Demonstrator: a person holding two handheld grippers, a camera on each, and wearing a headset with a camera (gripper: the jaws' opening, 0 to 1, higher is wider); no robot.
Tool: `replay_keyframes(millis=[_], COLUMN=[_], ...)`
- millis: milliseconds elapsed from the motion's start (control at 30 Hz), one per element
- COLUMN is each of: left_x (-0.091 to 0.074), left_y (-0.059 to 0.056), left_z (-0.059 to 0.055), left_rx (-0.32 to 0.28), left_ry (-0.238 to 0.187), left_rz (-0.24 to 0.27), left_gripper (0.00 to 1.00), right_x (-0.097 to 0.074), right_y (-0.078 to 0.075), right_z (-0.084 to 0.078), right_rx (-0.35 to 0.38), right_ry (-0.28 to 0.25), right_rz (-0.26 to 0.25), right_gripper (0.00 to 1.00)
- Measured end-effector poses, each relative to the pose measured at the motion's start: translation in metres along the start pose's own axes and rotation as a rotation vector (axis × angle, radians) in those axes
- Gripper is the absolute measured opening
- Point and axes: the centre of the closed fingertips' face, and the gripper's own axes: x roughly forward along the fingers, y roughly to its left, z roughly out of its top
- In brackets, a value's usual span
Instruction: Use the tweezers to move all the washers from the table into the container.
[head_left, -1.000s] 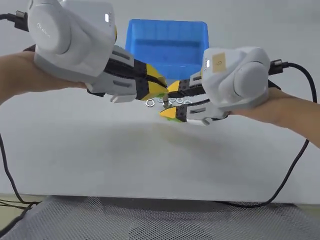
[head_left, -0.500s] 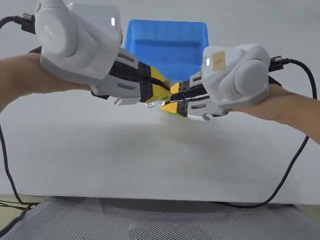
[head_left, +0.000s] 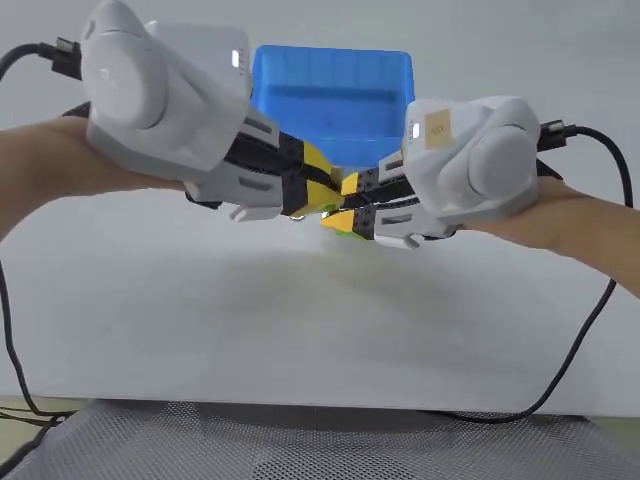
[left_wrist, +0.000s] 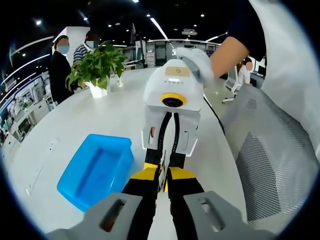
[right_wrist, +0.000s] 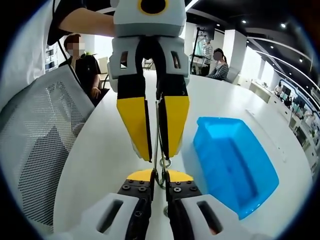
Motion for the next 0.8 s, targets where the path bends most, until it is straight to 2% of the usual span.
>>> replay_keyframes(millis=[233,567,667,800], left_x=[0.002,-0.001,-0.005,-0.011], left_y=[0.002,0.010,0.010,0.014], left_z=[-0.003,-0.005,-0.011,-0.015], left_rx=[0.006,-0.008,-0.048,-0.118], left_ry=[0.014,0.010,0.020,0.004], left_rz=[0.000,0.024,0.022,0.045], left_gripper=[0.13,0.22,0.28,0.36], right_x=[-0.001,-0.002,-0.002,-0.006], right_y=[0.001,0.001,0.000,-0.002], right_z=[0.001,0.001,0.001,0.003], right_rx=[0.008,0.015,0.017,0.027], right_ry=[-0.005,-0.008,-0.007,-0.023], right_rz=[0.000,0.000,-0.003,-0.010], right_gripper=[0.10,0.10,0.10,0.10])
